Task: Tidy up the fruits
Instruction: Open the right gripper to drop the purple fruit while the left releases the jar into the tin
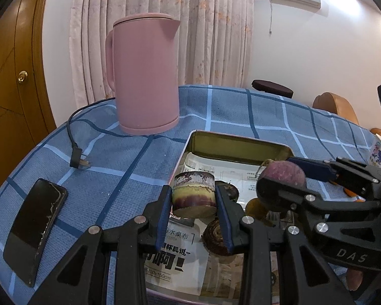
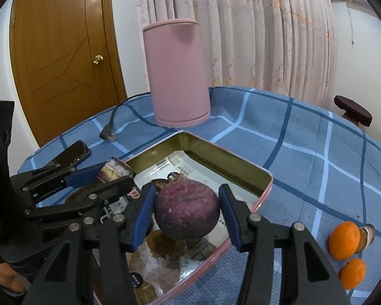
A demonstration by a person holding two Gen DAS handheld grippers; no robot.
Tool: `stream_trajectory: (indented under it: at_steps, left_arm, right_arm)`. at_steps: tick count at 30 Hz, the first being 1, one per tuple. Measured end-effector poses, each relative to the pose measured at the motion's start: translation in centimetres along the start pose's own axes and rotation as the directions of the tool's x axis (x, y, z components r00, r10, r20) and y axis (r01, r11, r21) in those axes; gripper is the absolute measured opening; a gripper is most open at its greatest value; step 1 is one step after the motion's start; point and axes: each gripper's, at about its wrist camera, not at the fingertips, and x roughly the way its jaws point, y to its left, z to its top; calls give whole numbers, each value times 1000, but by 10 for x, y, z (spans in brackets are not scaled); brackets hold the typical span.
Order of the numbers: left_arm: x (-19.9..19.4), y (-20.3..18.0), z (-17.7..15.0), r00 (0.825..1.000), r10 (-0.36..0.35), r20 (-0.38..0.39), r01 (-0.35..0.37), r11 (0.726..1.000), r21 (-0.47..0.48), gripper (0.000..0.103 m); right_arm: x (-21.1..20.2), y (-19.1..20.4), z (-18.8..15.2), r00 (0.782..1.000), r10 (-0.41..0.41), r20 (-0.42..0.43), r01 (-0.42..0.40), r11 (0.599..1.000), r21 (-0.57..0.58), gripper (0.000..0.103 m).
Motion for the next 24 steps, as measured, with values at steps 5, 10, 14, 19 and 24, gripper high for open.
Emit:
stream_trajectory:
  at_steps: [5,10,14,19,24]
  left_arm:
    - [0,-1,-1,1000,5,-3,-5,1000,4,37]
    - [0,1,-3,1000,-1,-17,0,1000,-15,38]
    - [-6,-5,-4,1000,-17,0,17,1000,-19,58]
    - [-13,-16,-3,1000,-16,19,16,1000,1,65]
    - [-17,-22,-1,1000,-12,24,12,1000,-1,65]
  right_arm:
    - [0,-1,0,1000,23,1,-23,1000,13,55]
    - [-9,-7,-3,1000,7,24,-8,999,36,79]
    - [-27,-14,-5,998,1,67,-5,998,59,85]
    - [-42,-21,-7,995,-26,95,19,997,71,92]
    - [-53,-30,-12,993,-60,100,53,996,78,94]
